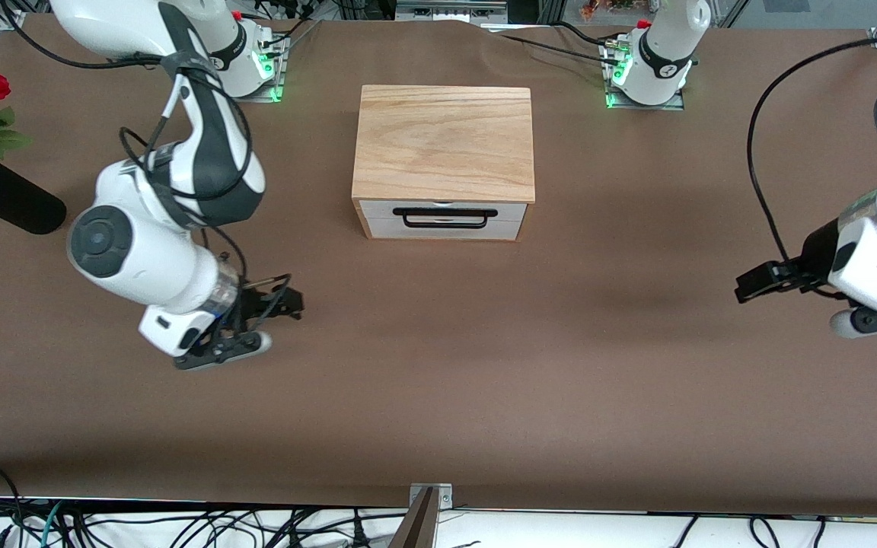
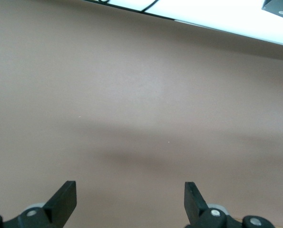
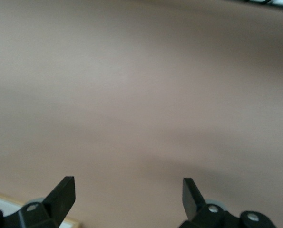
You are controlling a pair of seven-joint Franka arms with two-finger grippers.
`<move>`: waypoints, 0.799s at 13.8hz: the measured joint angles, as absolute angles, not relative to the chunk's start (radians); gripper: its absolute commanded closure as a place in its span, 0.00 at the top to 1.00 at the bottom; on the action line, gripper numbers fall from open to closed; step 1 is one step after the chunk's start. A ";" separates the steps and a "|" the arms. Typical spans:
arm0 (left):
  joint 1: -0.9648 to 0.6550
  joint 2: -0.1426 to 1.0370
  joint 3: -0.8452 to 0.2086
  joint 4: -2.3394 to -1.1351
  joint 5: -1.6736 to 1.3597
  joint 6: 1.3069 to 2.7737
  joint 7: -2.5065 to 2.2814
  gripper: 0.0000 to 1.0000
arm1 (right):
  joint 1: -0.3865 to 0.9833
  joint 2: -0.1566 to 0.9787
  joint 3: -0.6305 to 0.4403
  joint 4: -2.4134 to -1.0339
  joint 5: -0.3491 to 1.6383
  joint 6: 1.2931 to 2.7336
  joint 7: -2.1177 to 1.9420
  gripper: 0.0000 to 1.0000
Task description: Close drawer with both arms simultaneously
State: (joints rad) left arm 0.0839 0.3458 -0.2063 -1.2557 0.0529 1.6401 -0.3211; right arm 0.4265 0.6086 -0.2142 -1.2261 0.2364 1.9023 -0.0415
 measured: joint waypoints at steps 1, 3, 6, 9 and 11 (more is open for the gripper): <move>0.075 0.311 -0.196 -1.297 0.056 1.647 -0.314 1.00 | 0.421 0.607 -0.245 -1.215 0.236 1.899 -0.051 1.00; 0.049 0.228 -0.185 -1.426 0.059 1.696 -0.299 1.00 | 0.391 0.602 -0.275 -1.205 0.236 1.897 -0.054 1.00; 0.033 0.134 -0.179 -1.577 0.059 1.721 -0.299 1.00 | 0.352 0.583 -0.313 -1.202 0.232 1.897 -0.059 1.00; 0.033 0.099 -0.169 -1.621 0.059 1.720 -0.291 1.00 | 0.333 0.521 -0.323 -1.208 0.161 1.891 -0.059 1.00; 0.033 0.095 -0.168 -1.621 0.059 1.713 -0.290 1.00 | 0.313 0.452 -0.322 -1.230 0.101 1.878 -0.059 1.00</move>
